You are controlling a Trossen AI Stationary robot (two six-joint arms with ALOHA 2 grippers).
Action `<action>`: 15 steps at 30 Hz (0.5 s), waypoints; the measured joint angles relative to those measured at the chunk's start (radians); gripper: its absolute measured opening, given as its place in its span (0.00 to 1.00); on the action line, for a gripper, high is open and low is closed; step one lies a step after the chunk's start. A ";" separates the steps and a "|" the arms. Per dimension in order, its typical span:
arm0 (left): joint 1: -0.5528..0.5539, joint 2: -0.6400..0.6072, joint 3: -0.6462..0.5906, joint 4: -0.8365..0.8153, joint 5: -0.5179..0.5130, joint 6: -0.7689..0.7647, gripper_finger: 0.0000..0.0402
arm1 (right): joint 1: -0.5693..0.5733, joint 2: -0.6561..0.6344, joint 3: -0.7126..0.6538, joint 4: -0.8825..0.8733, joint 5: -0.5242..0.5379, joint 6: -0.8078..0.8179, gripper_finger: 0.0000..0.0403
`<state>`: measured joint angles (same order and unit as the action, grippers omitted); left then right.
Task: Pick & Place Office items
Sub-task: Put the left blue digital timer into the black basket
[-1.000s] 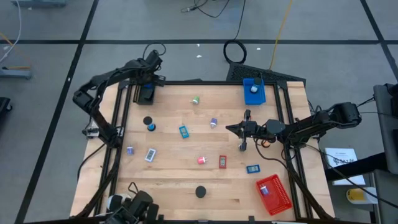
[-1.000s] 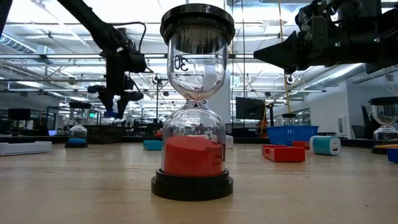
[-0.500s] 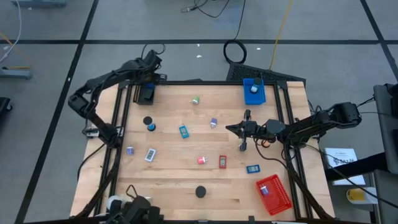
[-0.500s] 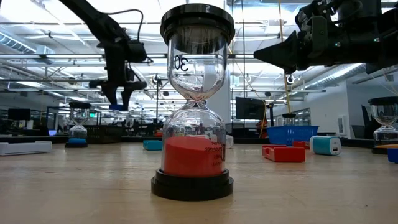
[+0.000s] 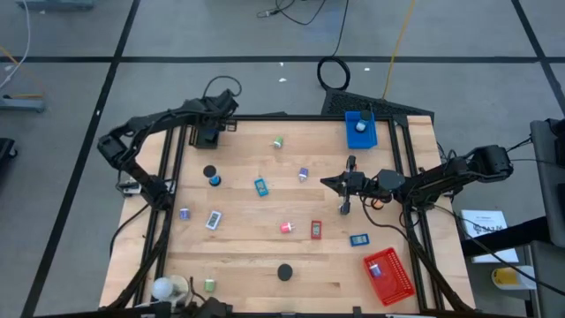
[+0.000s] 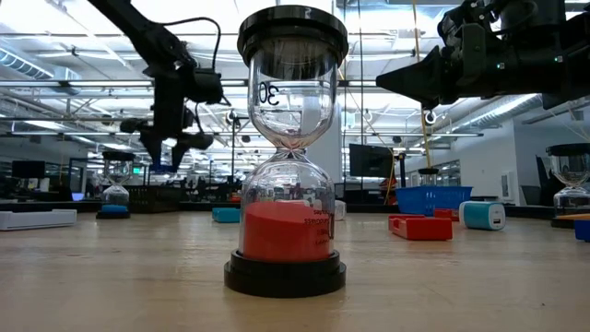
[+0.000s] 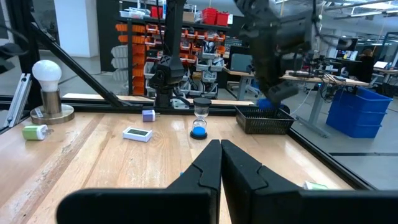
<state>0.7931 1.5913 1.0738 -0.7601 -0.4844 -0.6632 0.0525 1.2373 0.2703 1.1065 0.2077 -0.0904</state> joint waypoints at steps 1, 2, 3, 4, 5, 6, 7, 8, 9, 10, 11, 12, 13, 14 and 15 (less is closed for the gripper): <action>-0.002 0.000 -0.021 0.007 -0.009 -0.007 0.40 | 0.000 0.000 0.000 0.000 0.000 0.000 0.01; -0.003 0.000 -0.042 0.015 -0.015 -0.017 0.40 | 0.000 0.000 0.000 0.000 0.000 0.000 0.01; -0.002 0.000 -0.064 0.033 -0.016 -0.022 0.40 | 0.000 0.000 0.000 0.000 0.000 0.000 0.01; -0.002 0.000 -0.086 0.057 -0.016 -0.024 0.40 | 0.000 0.000 0.000 0.000 0.000 0.000 0.01; -0.002 0.000 -0.108 0.086 -0.017 -0.024 0.40 | 0.000 0.000 0.000 0.000 0.000 0.000 0.01; -0.002 0.000 -0.127 0.116 -0.016 -0.024 0.40 | 0.000 0.000 0.000 0.000 0.000 0.000 0.01; -0.002 0.000 -0.145 0.147 -0.016 -0.023 0.40 | 0.000 0.000 0.000 0.000 0.000 0.000 0.01; -0.002 0.000 -0.159 0.178 -0.016 -0.018 0.40 | 0.000 0.000 0.000 0.000 0.000 0.000 0.01; -0.003 0.000 -0.172 0.205 -0.014 -0.012 0.40 | 0.000 0.000 0.000 0.000 0.000 0.000 0.01; -0.002 0.000 -0.183 0.226 -0.010 -0.010 0.40 | 0.000 0.000 0.000 0.000 0.000 0.000 0.01; -0.001 0.000 -0.194 0.244 -0.007 -0.008 0.40 | 0.000 0.000 0.000 0.000 0.000 0.000 0.01; 0.001 0.000 -0.202 0.250 -0.005 -0.009 0.40 | 0.000 0.000 0.000 0.000 0.000 0.000 0.01; 0.005 0.000 -0.206 0.249 -0.004 -0.011 0.40 | 0.000 0.000 0.000 0.000 0.000 0.000 0.01; 0.009 0.000 -0.209 0.244 -0.002 -0.012 0.40 | 0.000 0.000 0.000 0.000 0.000 0.000 0.01; 0.012 0.000 -0.211 0.240 -0.003 -0.012 0.40 | 0.000 0.000 0.000 0.000 0.000 0.000 0.01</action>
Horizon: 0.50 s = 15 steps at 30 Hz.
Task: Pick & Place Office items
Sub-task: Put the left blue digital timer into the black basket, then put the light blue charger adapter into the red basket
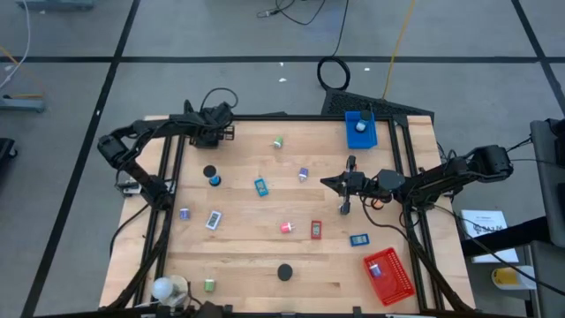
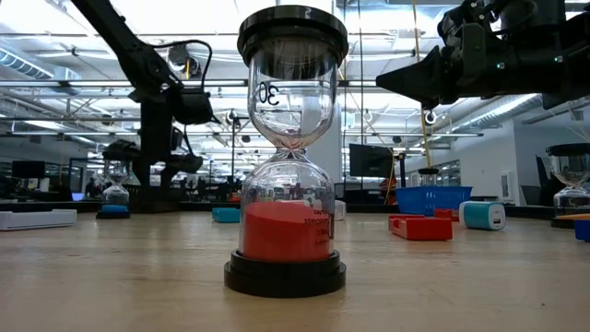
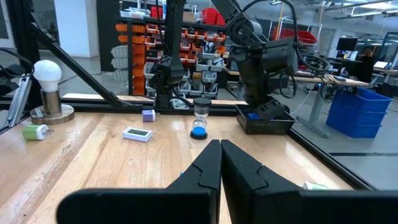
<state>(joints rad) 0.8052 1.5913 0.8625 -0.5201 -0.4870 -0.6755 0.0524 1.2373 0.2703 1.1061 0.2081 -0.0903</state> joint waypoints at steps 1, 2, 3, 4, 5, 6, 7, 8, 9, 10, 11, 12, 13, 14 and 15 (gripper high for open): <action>0.002 0.000 -0.002 -0.001 0.000 0.002 0.40 | 0.000 0.000 0.000 0.000 0.000 0.000 0.01; 0.003 0.000 -0.002 -0.002 0.000 0.007 0.40 | 0.000 0.000 0.000 0.000 0.000 0.000 0.01; 0.002 0.000 -0.002 -0.002 0.001 0.012 0.40 | 0.000 0.000 0.000 0.000 0.000 0.000 0.01; 0.002 0.000 -0.002 -0.001 0.010 0.018 0.40 | 0.000 0.000 0.000 0.000 0.000 0.000 0.01; 0.002 0.000 -0.002 0.000 0.020 0.019 0.40 | 0.000 0.000 0.000 0.000 0.000 0.000 0.01; 0.001 0.000 -0.002 -0.001 0.024 0.020 0.41 | 0.000 0.000 0.000 0.000 0.000 0.000 0.01; 0.001 0.000 -0.002 0.000 0.026 0.020 0.42 | 0.000 0.000 0.000 0.000 0.000 0.000 0.01; 0.001 0.000 -0.002 0.000 0.026 0.020 0.43 | 0.000 0.000 0.000 0.000 0.000 0.000 0.01; 0.001 0.000 -0.002 0.000 0.026 0.024 0.45 | 0.000 0.000 0.000 0.000 0.000 0.000 0.01; 0.001 0.000 -0.002 -0.001 0.026 0.026 0.47 | 0.000 0.000 0.000 0.000 0.000 0.000 0.01; 0.001 0.000 -0.002 -0.002 0.027 0.030 0.49 | 0.000 0.000 0.000 0.000 0.000 0.000 0.01; 0.001 0.000 -0.002 -0.002 0.034 0.037 0.50 | 0.000 0.000 0.000 0.000 0.000 0.000 0.01; 0.001 0.000 -0.002 -0.002 0.041 0.040 0.52 | 0.000 0.000 0.000 0.000 0.000 0.000 0.01; 0.001 0.000 -0.002 -0.002 0.043 0.042 0.53 | 0.000 0.000 0.000 0.000 0.000 0.000 0.01; 0.001 -0.002 -0.002 -0.003 0.044 0.044 0.54 | 0.000 0.000 0.000 0.000 0.000 0.000 0.01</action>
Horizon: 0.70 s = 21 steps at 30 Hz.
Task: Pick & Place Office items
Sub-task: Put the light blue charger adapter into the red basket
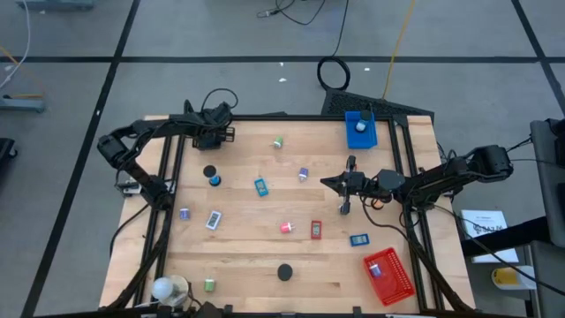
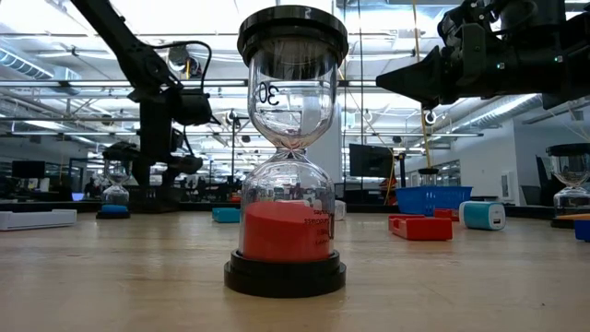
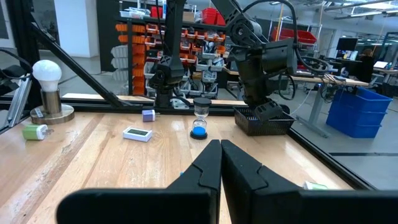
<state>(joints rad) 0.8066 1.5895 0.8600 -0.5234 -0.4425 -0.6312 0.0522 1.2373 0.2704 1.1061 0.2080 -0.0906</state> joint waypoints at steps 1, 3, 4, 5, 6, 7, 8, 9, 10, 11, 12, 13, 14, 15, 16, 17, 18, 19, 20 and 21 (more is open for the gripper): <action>0.000 -0.004 0.000 -0.001 0.002 0.003 0.55 | 0.000 0.000 0.000 0.000 0.000 0.000 0.01; 0.000 -0.017 0.000 -0.001 0.008 0.020 0.55 | 0.000 0.000 0.000 0.000 0.000 0.000 0.01; 0.000 -0.025 0.000 -0.001 0.013 0.023 0.56 | 0.000 0.000 0.000 0.000 0.000 0.000 0.01; 0.000 -0.034 0.000 -0.003 0.023 0.027 0.56 | 0.000 0.000 0.000 0.000 0.000 0.000 0.01; 0.000 -0.047 0.000 -0.005 0.033 0.031 0.56 | 0.000 0.000 0.000 0.000 0.000 0.000 0.01; -0.001 -0.062 0.000 -0.006 0.040 0.038 0.56 | 0.000 0.000 0.000 0.000 0.000 0.000 0.01; -0.003 -0.079 0.000 -0.006 0.049 0.046 0.56 | 0.000 0.000 0.000 0.000 0.000 0.000 0.01; -0.005 -0.096 0.001 -0.008 0.051 0.050 0.56 | 0.000 0.000 0.000 0.000 0.000 0.000 0.01; -0.009 -0.115 0.001 -0.015 0.052 0.055 0.56 | 0.000 0.000 0.000 0.000 0.000 0.000 0.01; -0.013 -0.135 0.001 -0.022 0.052 0.063 0.56 | 0.000 0.000 0.000 0.000 0.000 0.000 0.01; -0.018 -0.155 0.001 -0.024 0.055 0.077 0.56 | 0.000 0.000 0.000 0.000 0.000 0.000 0.01; -0.024 -0.178 0.001 -0.024 0.059 0.098 0.56 | 0.000 0.000 0.000 0.000 0.000 0.000 0.01; -0.031 -0.201 0.001 -0.029 0.065 0.122 0.56 | 0.000 0.000 0.000 0.000 0.000 0.000 0.01; -0.041 -0.224 0.001 -0.037 0.071 0.143 0.56 | 0.000 0.000 0.000 0.000 0.000 0.000 0.01; -0.055 -0.247 0.001 -0.048 0.074 0.162 0.56 | 0.000 0.000 0.000 0.000 0.000 0.000 0.01; -0.072 -0.269 0.001 -0.059 0.072 0.179 0.56 | 0.000 0.000 0.000 0.000 0.000 0.000 0.01; -0.094 -0.290 0.001 -0.071 0.064 0.193 0.55 | 0.000 0.000 0.000 0.000 0.000 0.000 0.01; -0.118 -0.312 -0.005 -0.072 0.050 0.203 0.54 | 0.000 0.000 0.000 0.000 0.000 0.000 0.01; -0.144 -0.335 -0.017 -0.064 0.042 0.218 0.52 | 0.000 0.000 0.000 0.000 0.000 0.000 0.01; -0.169 -0.355 -0.035 -0.049 0.041 0.236 0.49 | 0.000 0.000 0.000 0.000 0.000 0.000 0.01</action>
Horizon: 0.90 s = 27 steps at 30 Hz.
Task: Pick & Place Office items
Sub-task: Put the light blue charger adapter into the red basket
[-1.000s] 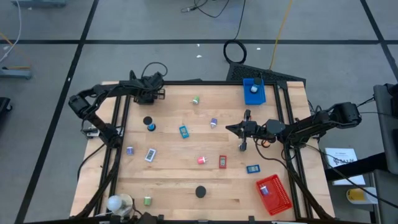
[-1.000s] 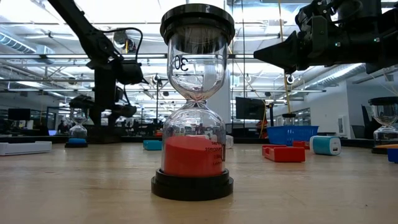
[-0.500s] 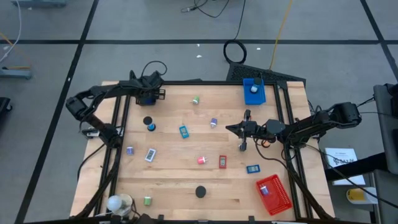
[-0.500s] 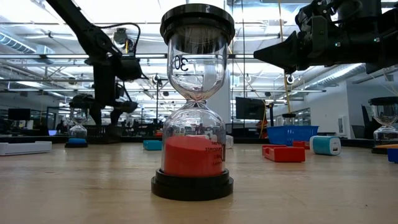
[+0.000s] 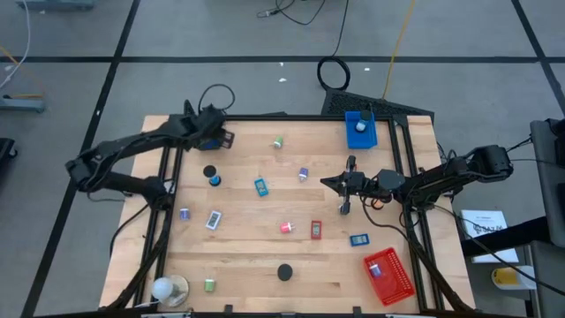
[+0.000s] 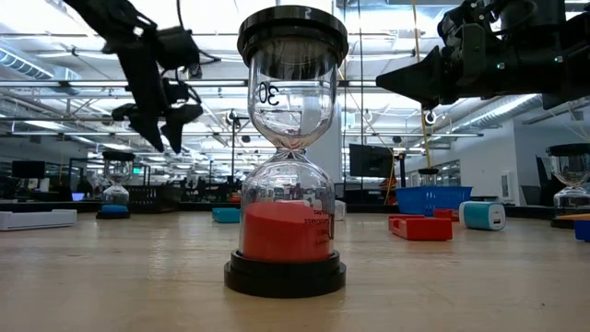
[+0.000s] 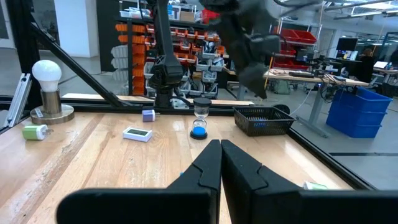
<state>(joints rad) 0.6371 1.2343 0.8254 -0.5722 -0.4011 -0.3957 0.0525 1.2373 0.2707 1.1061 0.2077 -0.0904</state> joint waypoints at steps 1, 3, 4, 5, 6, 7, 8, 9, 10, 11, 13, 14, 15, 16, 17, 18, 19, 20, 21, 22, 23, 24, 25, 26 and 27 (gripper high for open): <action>-0.026 -0.020 -0.021 0.021 0.006 0.018 0.46 | 0.000 0.000 0.000 0.000 0.000 0.000 0.01; -0.080 -0.062 -0.080 0.099 0.035 0.051 0.38 | 0.000 0.000 0.000 0.000 0.000 0.000 0.01; -0.109 -0.082 -0.113 0.146 0.043 0.062 0.33 | 0.000 0.000 0.000 0.000 0.000 0.000 0.01; -0.138 -0.101 -0.149 0.208 0.049 0.071 0.28 | 0.000 0.000 0.000 0.000 0.000 0.000 0.01; -0.166 -0.119 -0.186 0.265 0.055 0.086 0.23 | 0.000 0.000 0.000 0.000 0.000 0.000 0.01; -0.195 -0.138 -0.226 0.331 0.058 0.109 0.19 | 0.000 0.000 0.000 0.000 0.000 0.000 0.01; -0.224 -0.153 -0.264 0.404 0.060 0.132 0.14 | 0.000 0.000 0.000 0.000 0.000 0.000 0.01; -0.253 -0.167 -0.302 0.487 0.060 0.157 0.09 | 0.000 0.000 0.000 0.000 0.000 0.000 0.01; -0.283 -0.183 -0.343 0.568 0.061 0.184 0.05 | 0.000 0.000 0.000 0.000 0.000 0.000 0.01; -0.311 -0.196 -0.386 0.652 0.061 0.212 0.03 | 0.000 0.000 0.000 0.000 0.000 0.000 0.01; -0.367 -0.211 -0.465 0.821 0.074 0.263 0.02 | 0.000 0.000 0.000 0.000 0.000 0.000 0.01; -0.391 -0.216 -0.503 0.900 0.090 0.286 0.03 | 0.000 0.000 0.000 0.000 0.000 0.000 0.01; -0.414 -0.217 -0.537 0.973 0.108 0.304 0.05 | 0.000 0.000 0.000 0.000 0.000 0.000 0.01; -0.436 -0.217 -0.567 1.039 0.128 0.315 0.05 | 0.000 0.000 0.000 0.000 0.000 0.000 0.01; -0.457 -0.216 -0.597 1.096 0.148 0.319 0.06 | 0.000 0.000 0.000 0.000 0.000 0.000 0.01; -0.476 -0.217 -0.622 1.140 0.162 0.320 0.06 | 0.000 0.000 0.000 0.000 0.000 0.000 0.01; -0.493 -0.216 -0.642 1.176 0.176 0.319 0.06 | 0.000 0.000 0.000 0.001 0.000 0.000 0.01; -0.508 -0.217 -0.659 1.206 0.189 0.318 0.06 | 0.000 0.000 0.000 0.000 0.000 0.000 0.01; -0.523 -0.217 -0.673 1.221 0.191 0.317 0.06 | 0.000 0.000 0.000 0.000 0.000 0.000 0.01; -0.537 -0.217 -0.684 1.232 0.191 0.318 0.06 | 0.000 0.000 0.000 0.000 0.000 0.000 0.01; -0.551 -0.216 -0.693 1.236 0.191 0.319 0.06 | 0.000 0.000 0.000 0.000 0.000 0.000 0.01; -0.561 -0.216 -0.699 1.239 0.191 0.325 0.06 | 0.000 0.000 0.000 0.000 0.000 0.000 0.01; -0.572 -0.216 -0.704 1.240 0.188 0.332 0.06 | 0.000 0.000 0.000 0.000 0.000 0.000 0.01; -0.582 -0.217 -0.708 1.240 0.180 0.339 0.06 | 0.000 0.000 0.000 0.000 0.000 0.000 0.01; -0.593 -0.216 -0.711 1.240 0.171 0.346 0.06 | 0.000 0.000 0.000 0.000 0.000 0.000 0.01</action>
<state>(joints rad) 0.0445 1.0180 0.1149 0.6678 -0.2301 -0.0500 0.0522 1.2373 0.2707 1.1065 0.2077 -0.0902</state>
